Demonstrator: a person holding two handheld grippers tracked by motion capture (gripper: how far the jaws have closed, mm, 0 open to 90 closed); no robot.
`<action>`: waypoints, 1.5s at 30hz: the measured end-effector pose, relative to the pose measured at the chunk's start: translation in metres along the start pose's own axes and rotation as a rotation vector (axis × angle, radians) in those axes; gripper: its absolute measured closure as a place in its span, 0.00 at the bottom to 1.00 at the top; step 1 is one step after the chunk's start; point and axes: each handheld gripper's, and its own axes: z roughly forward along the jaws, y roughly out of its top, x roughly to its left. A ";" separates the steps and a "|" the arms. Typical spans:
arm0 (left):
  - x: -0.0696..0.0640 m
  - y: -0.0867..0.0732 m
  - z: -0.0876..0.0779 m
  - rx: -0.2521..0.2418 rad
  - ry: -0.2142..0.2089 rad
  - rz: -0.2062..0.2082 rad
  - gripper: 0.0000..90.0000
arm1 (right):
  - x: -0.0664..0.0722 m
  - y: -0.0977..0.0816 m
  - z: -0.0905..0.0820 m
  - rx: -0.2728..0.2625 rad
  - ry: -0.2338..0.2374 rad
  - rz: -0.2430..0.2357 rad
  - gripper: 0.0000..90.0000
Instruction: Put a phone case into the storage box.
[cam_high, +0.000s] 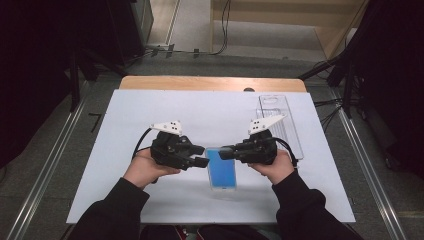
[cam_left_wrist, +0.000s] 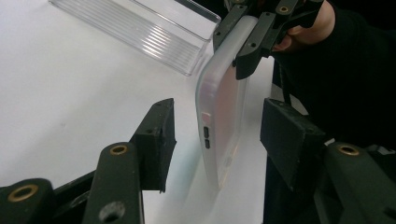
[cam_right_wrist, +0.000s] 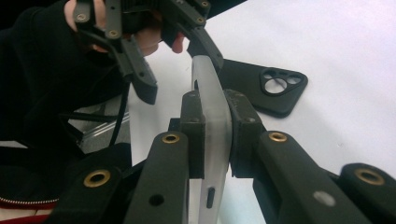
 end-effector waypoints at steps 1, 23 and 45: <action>0.000 0.000 0.001 0.004 -0.010 0.006 0.54 | 0.001 0.000 0.000 0.000 0.003 -0.004 0.85; 0.005 0.002 0.007 0.014 -0.116 0.049 0.90 | 0.002 0.001 0.007 -0.001 0.117 -0.014 0.85; 0.005 0.008 -0.013 0.016 0.029 -0.064 0.90 | 0.008 -0.007 0.007 0.036 -0.063 0.015 0.21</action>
